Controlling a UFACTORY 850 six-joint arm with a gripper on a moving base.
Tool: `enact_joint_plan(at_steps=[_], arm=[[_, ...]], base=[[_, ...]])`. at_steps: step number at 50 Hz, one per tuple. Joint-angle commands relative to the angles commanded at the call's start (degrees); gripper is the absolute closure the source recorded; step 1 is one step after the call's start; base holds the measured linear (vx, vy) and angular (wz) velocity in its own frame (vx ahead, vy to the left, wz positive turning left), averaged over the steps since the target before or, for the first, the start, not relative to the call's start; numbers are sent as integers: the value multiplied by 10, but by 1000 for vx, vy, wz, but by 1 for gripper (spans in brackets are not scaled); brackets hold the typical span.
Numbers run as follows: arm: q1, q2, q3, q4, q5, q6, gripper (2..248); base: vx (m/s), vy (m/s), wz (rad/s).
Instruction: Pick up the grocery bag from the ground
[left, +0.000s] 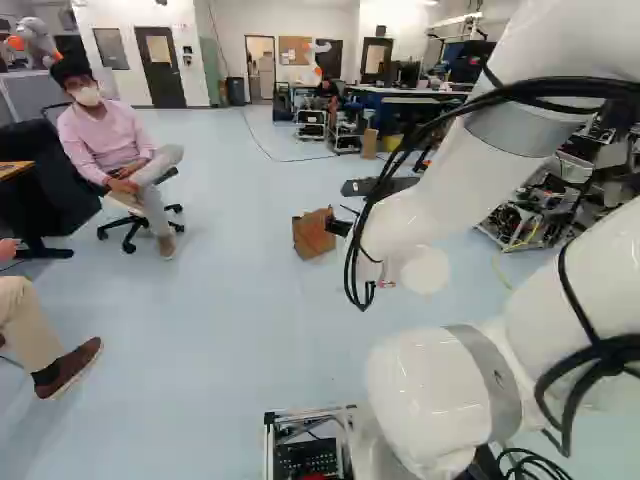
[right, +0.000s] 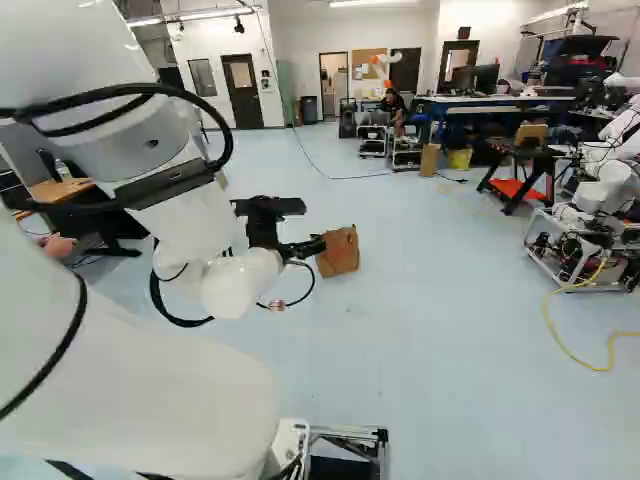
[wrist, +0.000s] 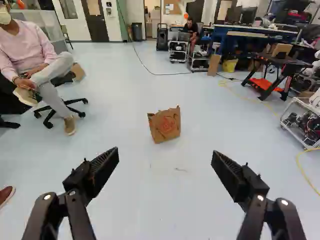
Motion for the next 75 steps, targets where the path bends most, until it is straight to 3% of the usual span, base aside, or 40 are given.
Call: enact_joint_plan(at_steps=[20,75], arm=[[0,0,0,0,0,0,3],[0,0,0,0,0,0,3]], base=[[238,28,-13],[421,12,-5]])
